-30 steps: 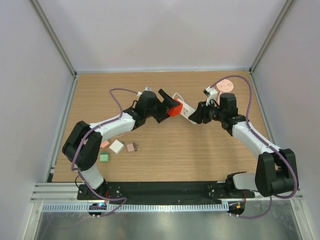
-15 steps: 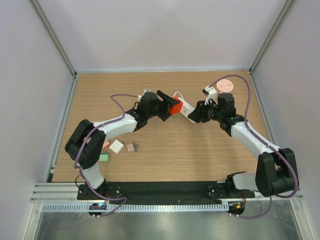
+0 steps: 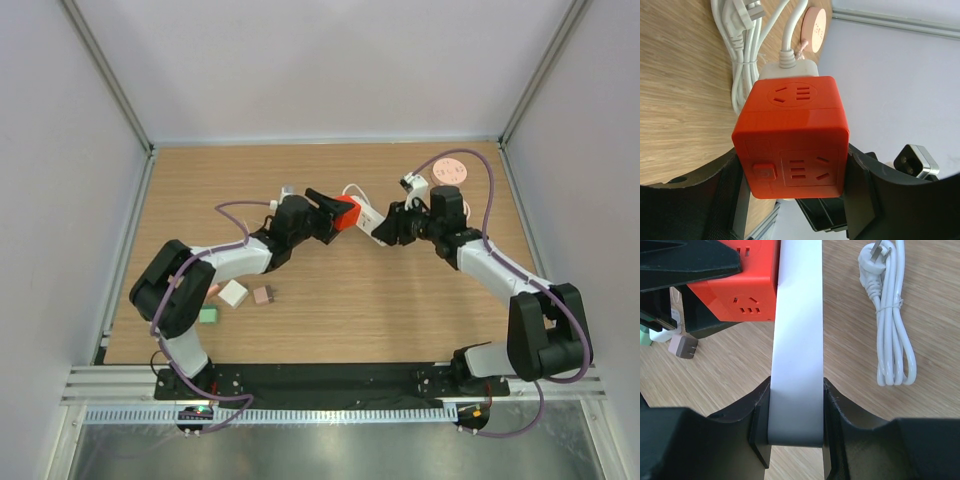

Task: Pull the plug off the socket

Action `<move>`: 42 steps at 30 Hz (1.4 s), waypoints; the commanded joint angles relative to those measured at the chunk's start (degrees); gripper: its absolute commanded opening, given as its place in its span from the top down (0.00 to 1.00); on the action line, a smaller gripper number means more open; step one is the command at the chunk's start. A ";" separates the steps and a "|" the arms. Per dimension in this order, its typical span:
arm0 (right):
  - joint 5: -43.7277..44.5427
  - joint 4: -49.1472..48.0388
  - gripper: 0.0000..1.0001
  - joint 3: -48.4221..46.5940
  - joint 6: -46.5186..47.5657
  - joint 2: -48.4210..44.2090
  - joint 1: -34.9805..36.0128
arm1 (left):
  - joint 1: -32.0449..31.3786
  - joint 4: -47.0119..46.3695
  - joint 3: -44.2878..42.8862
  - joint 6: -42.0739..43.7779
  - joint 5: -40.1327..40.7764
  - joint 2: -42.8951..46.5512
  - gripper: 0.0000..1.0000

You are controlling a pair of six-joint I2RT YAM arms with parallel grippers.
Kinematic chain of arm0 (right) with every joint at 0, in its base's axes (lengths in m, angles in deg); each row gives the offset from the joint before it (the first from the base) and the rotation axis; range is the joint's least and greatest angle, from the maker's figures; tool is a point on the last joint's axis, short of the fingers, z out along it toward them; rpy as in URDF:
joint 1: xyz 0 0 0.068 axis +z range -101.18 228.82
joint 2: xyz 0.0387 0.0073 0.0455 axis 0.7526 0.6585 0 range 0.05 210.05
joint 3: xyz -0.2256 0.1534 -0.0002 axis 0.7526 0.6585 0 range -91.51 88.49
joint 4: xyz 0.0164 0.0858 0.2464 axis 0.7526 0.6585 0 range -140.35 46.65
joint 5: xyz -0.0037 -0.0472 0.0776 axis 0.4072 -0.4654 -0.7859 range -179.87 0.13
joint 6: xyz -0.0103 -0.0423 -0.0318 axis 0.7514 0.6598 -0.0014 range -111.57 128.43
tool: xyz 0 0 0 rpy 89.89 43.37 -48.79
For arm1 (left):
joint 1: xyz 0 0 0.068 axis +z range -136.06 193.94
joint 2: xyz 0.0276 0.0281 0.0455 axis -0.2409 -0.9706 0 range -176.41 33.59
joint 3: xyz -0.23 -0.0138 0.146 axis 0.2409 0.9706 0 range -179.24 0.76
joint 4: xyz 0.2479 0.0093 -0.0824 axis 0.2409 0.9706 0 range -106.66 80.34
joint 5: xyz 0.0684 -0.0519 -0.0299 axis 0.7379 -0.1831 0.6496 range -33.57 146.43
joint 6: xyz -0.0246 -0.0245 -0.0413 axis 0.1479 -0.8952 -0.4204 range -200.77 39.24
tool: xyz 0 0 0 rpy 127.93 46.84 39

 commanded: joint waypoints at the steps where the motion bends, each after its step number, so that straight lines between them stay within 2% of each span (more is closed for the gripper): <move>1: -5.80 -2.79 0.87 -2.55 -0.18 0.18 0.52 | 1.02 -15.10 -2.08 -1.01 -1.49 1.16 1.00; 2: -6.15 -2.79 0.79 -2.64 -0.09 0.18 0.52 | 1.02 -15.10 -2.78 -0.48 -2.12 1.07 1.00; 4: -6.51 -2.52 0.71 -2.73 0.18 0.18 0.52 | 1.02 -13.96 -3.22 0.75 -3.17 0.80 1.00; 5: -6.60 -2.44 0.64 -2.82 0.35 0.18 0.52 | 1.02 -13.78 -3.23 1.02 -3.96 0.80 1.00; 11: -7.91 -2.09 0.41 -2.99 0.70 0.88 0.52 | 1.02 -12.47 -3.58 2.86 -6.34 0.89 1.00; 12: -8.18 -1.82 0.34 -3.08 0.88 1.15 0.52 | 1.02 -11.77 -3.84 3.22 -6.95 0.89 1.00; 15: -9.15 -1.73 0.25 -3.17 0.97 1.59 0.52 | 0.93 -9.58 -5.24 5.32 -8.35 1.33 1.00; 30: -11.43 1.17 0.27 -5.37 2.20 3.44 0.43 | 0.40 6.77 -11.48 18.24 -9.86 4.05 1.00; 33: -14.92 4.58 0.26 -6.24 5.09 3.87 0.08 | 0.23 9.32 -12.10 20.62 -9.77 4.58 1.00; 42: -16.71 5.74 0.31 -7.04 6.24 5.37 -0.45 | -0.21 12.41 -13.86 24.31 -9.24 5.46 1.00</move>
